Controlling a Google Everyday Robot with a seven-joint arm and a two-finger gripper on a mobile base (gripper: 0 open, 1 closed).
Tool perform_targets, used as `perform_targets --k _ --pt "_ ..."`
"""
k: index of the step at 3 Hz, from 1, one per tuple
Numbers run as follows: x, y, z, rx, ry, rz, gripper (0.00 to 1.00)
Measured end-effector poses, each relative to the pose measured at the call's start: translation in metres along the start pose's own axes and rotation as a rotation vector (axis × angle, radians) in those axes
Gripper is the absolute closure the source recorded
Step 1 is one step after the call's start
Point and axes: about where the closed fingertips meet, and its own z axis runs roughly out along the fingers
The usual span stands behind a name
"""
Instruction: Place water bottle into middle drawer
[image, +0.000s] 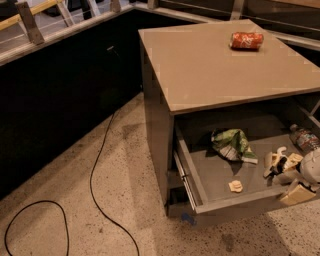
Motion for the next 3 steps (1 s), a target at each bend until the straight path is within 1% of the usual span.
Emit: perform_targets --k 1,2,3 --pt "0.0063 0.0066 -0.0009 0.001 0.000 0.001 1.00" --pt "0.0059 0.0074 -0.0013 0.001 0.000 0.001 1.00" --pt "0.0117 0.0128 -0.0011 0.001 0.002 0.000 1.00"
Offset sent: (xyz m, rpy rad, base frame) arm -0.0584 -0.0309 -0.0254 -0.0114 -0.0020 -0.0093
